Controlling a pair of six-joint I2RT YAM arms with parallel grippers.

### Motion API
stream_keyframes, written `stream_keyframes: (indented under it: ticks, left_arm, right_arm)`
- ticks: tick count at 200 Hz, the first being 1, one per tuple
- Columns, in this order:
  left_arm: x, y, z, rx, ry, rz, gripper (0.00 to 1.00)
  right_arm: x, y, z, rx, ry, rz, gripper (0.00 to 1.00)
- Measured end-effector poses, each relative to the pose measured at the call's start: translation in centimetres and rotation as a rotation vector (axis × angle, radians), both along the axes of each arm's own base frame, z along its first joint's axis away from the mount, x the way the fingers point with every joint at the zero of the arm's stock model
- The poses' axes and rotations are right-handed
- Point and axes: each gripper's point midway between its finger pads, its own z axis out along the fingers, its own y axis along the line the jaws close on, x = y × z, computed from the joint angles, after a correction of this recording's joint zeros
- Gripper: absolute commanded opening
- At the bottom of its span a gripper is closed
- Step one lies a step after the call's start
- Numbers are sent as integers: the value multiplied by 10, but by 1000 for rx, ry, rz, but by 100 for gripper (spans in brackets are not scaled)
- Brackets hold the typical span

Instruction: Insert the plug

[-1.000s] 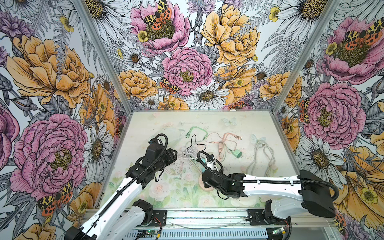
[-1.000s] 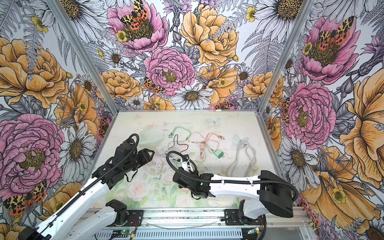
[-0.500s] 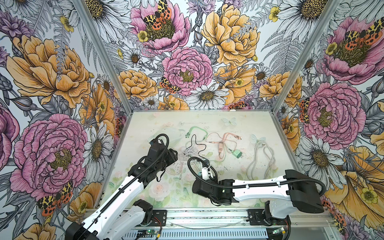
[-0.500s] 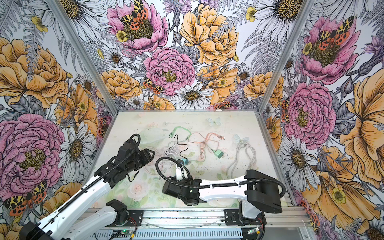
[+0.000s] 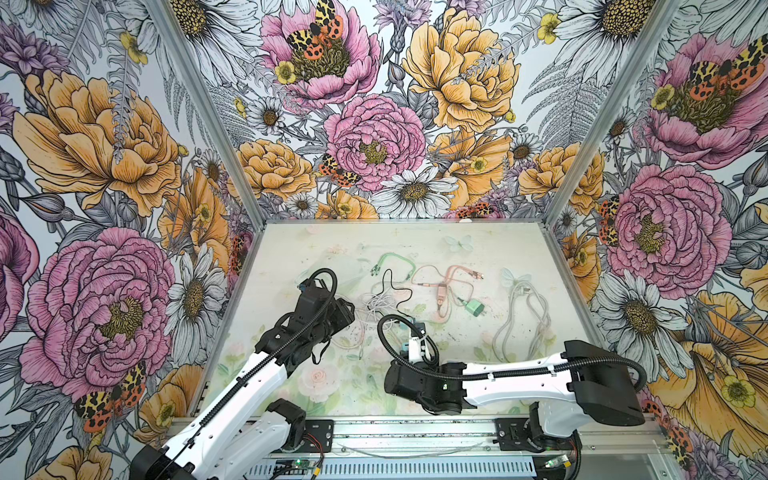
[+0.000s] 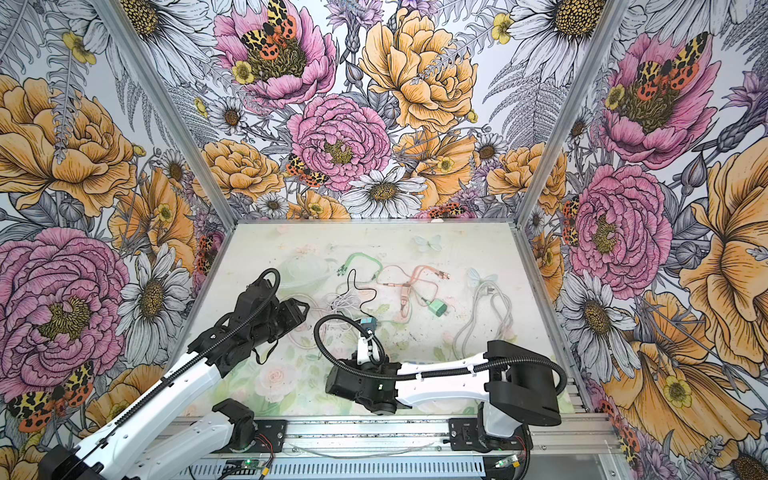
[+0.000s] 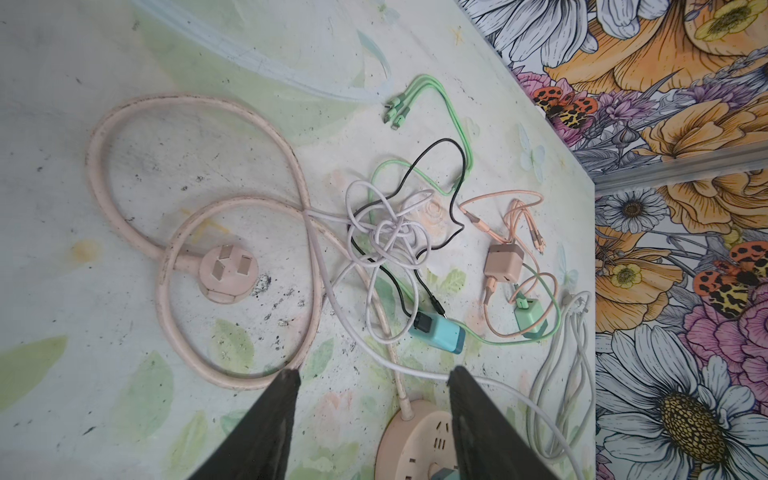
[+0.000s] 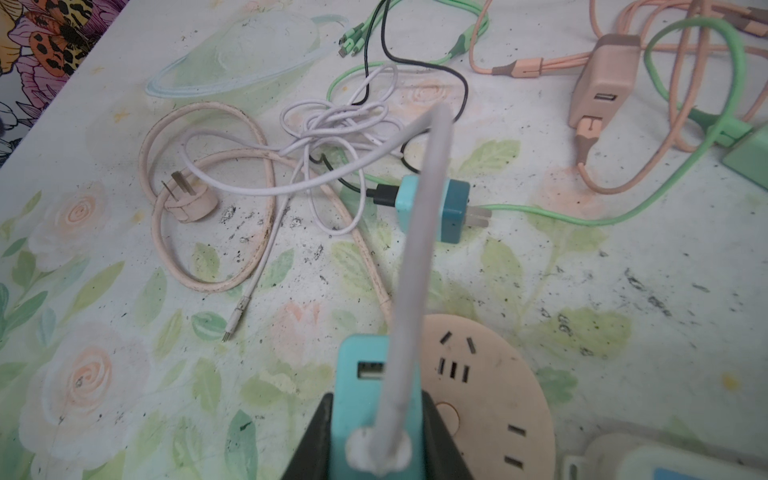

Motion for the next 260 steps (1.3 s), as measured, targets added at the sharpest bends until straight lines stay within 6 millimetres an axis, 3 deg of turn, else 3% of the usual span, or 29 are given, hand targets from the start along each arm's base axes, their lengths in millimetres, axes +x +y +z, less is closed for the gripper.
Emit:
stream_keyframes:
  ticks: [41, 142, 260]
  left_arm:
    - [0, 0, -1, 5, 9, 0, 60]
    - [-1, 3, 1, 3, 4, 1, 60]
    - [-3, 8, 10, -15, -21, 9, 59]
  right_arm:
    - [2, -3, -14, -38, 0, -22, 0]
    - [6, 7, -14, -27, -15, -48, 0]
    - [9, 0, -16, -31, -15, -112, 0]
